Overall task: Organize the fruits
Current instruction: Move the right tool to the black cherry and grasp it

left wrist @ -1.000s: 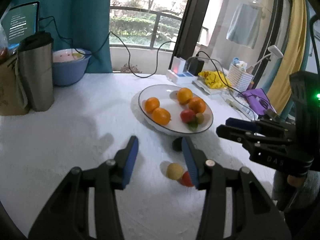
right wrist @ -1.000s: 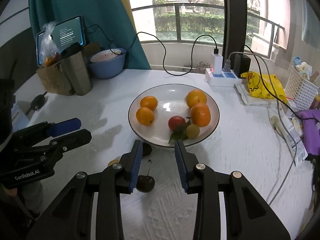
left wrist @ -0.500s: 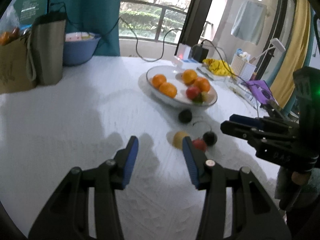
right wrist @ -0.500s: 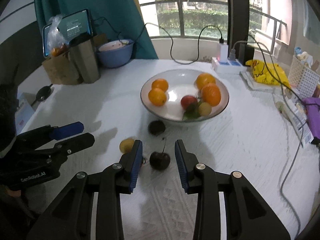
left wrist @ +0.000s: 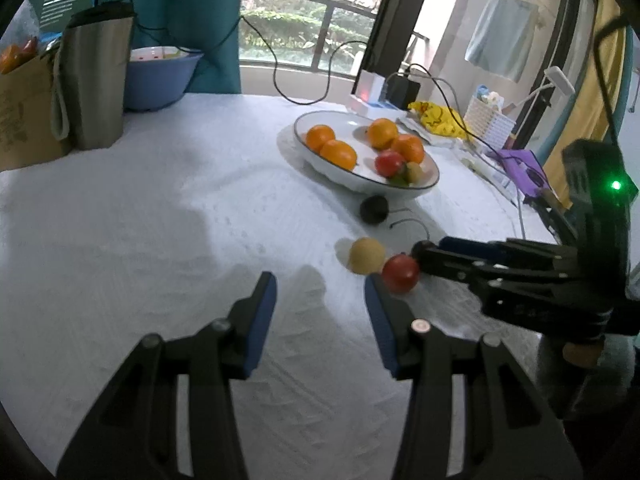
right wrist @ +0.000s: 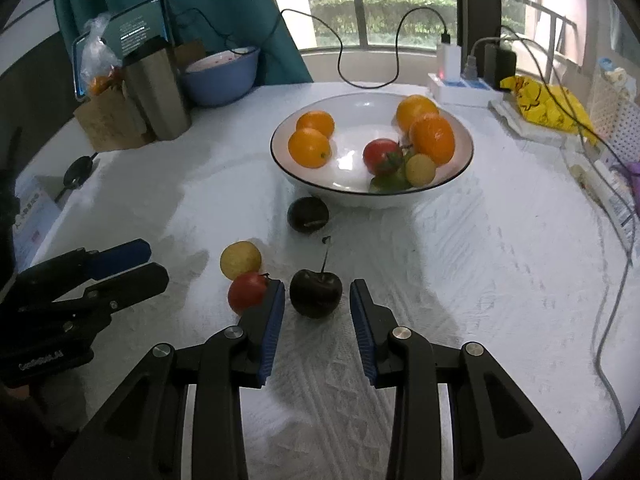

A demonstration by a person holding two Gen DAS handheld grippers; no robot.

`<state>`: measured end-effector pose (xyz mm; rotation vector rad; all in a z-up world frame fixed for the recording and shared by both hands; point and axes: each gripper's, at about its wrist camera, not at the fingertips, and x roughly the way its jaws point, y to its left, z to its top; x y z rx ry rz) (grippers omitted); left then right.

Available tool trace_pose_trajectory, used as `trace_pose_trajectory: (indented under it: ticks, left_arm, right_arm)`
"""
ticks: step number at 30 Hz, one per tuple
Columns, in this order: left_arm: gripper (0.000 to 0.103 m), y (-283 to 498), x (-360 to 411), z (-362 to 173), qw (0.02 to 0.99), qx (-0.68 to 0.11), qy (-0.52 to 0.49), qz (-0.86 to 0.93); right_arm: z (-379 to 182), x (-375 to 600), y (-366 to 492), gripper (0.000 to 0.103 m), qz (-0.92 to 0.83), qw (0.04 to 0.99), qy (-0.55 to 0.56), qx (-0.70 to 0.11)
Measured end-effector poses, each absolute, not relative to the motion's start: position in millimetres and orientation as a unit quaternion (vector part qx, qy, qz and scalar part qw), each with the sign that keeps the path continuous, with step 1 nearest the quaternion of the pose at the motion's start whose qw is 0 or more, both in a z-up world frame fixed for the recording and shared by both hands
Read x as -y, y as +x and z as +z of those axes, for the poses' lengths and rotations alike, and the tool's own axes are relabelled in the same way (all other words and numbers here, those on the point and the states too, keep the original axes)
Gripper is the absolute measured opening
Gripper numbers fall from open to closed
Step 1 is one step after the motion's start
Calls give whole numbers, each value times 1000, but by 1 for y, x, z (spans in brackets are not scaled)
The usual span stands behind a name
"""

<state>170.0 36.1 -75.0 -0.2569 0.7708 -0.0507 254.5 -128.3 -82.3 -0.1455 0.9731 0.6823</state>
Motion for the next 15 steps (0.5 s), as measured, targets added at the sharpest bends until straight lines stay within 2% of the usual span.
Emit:
trace_pose_trajectory:
  ticks: [5, 7, 15]
  left_arm:
    - [47, 176, -24, -77, 915, -384, -119, -37]
    - [47, 178, -20, -78, 914, -388, -116, -40]
    - [47, 189, 3, -78, 908, -402, -103, -51]
  right_arm:
    - [-89, 124, 258, 35, 331, 818, -72, -464]
    - [-89, 125, 258, 31, 336, 817, -70, -464]
    - [-79, 143, 259, 31, 341, 825, -55, -447]
